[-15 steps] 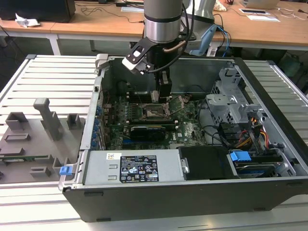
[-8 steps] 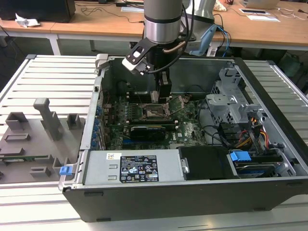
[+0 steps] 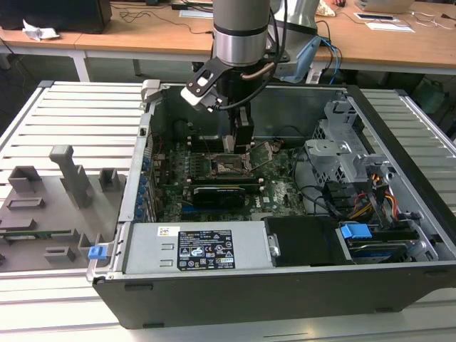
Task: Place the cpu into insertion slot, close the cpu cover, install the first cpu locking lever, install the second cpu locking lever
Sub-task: 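Place the cpu into insertion slot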
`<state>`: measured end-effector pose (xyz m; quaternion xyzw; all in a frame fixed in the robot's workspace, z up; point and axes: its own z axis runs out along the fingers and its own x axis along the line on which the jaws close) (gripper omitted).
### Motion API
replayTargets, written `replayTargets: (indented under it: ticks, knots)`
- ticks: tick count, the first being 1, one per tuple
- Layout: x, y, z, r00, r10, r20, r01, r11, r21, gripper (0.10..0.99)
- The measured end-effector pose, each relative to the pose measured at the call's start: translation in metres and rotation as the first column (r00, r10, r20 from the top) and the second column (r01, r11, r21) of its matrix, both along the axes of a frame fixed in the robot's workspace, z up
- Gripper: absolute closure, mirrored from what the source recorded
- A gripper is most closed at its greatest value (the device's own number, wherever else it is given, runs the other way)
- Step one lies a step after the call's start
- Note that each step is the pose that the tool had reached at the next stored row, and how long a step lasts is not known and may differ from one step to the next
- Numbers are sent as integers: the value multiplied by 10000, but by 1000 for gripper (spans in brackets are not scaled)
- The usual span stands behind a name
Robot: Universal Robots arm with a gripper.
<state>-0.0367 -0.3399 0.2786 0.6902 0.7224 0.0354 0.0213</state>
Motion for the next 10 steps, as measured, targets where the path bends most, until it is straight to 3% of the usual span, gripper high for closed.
replayTargets:
  ticks: [10]
  knots:
    - [-1, 21, -78, 9996, -281, -12, 281, 9996, -1, 553]
